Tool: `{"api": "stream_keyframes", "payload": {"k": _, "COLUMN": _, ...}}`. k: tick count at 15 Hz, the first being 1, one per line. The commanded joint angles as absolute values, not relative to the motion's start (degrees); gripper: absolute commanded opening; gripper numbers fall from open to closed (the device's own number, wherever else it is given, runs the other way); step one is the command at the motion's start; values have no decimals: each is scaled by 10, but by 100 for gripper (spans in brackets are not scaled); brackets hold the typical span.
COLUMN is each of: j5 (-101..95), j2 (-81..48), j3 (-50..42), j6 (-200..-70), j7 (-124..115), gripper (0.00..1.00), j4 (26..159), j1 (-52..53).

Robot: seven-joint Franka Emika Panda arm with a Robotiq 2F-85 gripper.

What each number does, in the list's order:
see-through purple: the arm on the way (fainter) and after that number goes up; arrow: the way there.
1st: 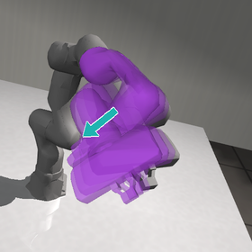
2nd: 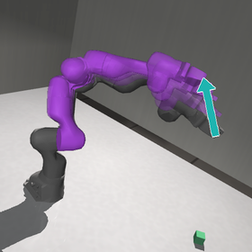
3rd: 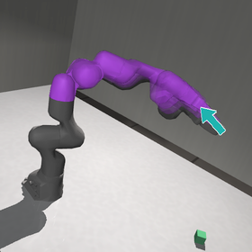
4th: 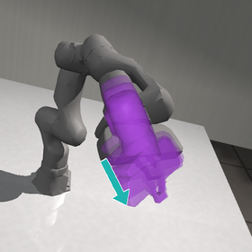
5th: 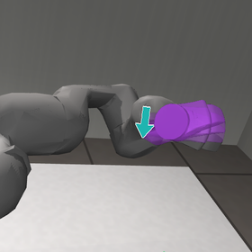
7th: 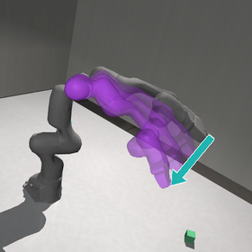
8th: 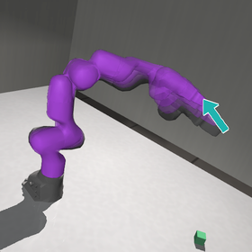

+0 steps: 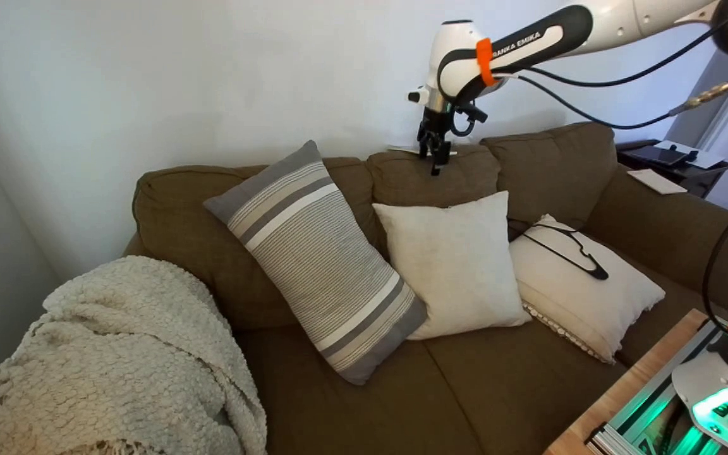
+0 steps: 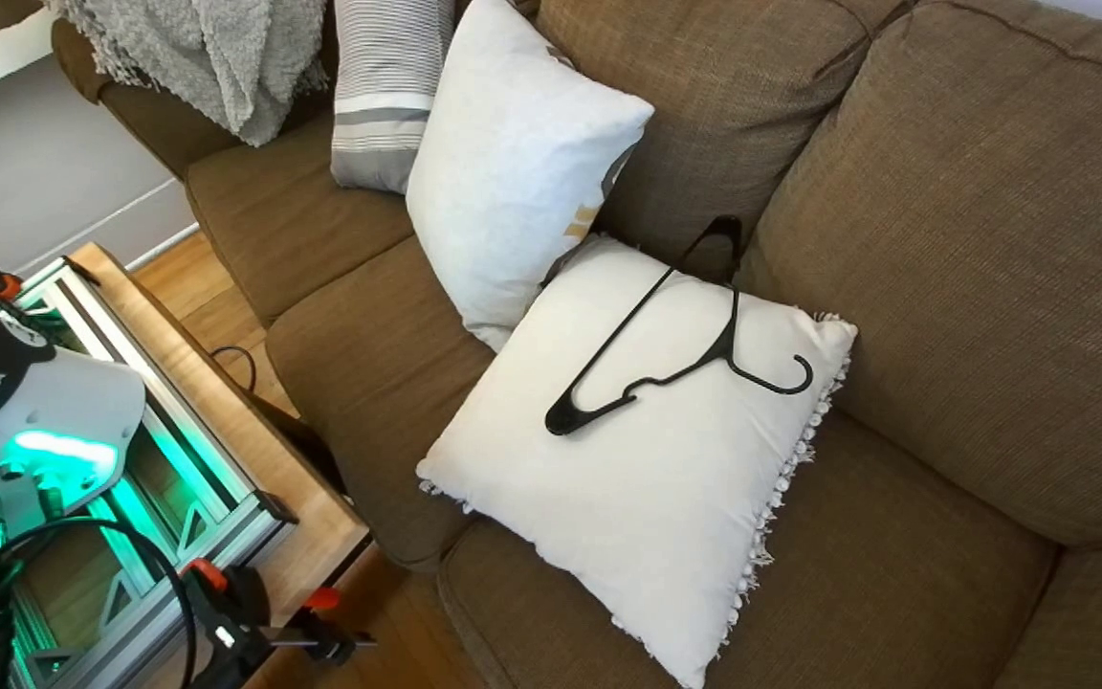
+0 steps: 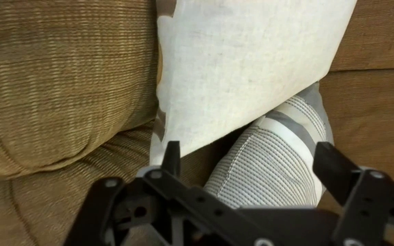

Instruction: Move the white pillow to the left

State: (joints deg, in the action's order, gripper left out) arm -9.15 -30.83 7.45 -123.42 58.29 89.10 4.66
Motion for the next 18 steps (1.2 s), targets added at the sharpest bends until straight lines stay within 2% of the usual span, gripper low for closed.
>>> {"api": "stream_keyframes", "payload": {"k": 1, "j5": -73, "j2": -447, "j3": 67, "j6": -1153, "j7": 579, "gripper": 100, "j4": 752, "j1": 32}}
{"api": "stream_keyframes", "payload": {"k": 2, "j5": -90, "j2": -376, "j3": 73, "j6": -1198, "j7": 580, "gripper": 100, "j4": 837, "j1": 39}}
{"api": "stream_keyframes", "payload": {"k": 7, "j5": -86, "j2": -448, "j3": 69, "j6": -1172, "j7": 580, "gripper": 100, "j4": 763, "j1": 31}}
{"api": "stream_keyframes", "payload": {"k": 18, "j5": -107, "j2": -701, "j3": 67, "j6": -1136, "j7": 698, "gripper": 100, "j4": 454, "j1": 56}}
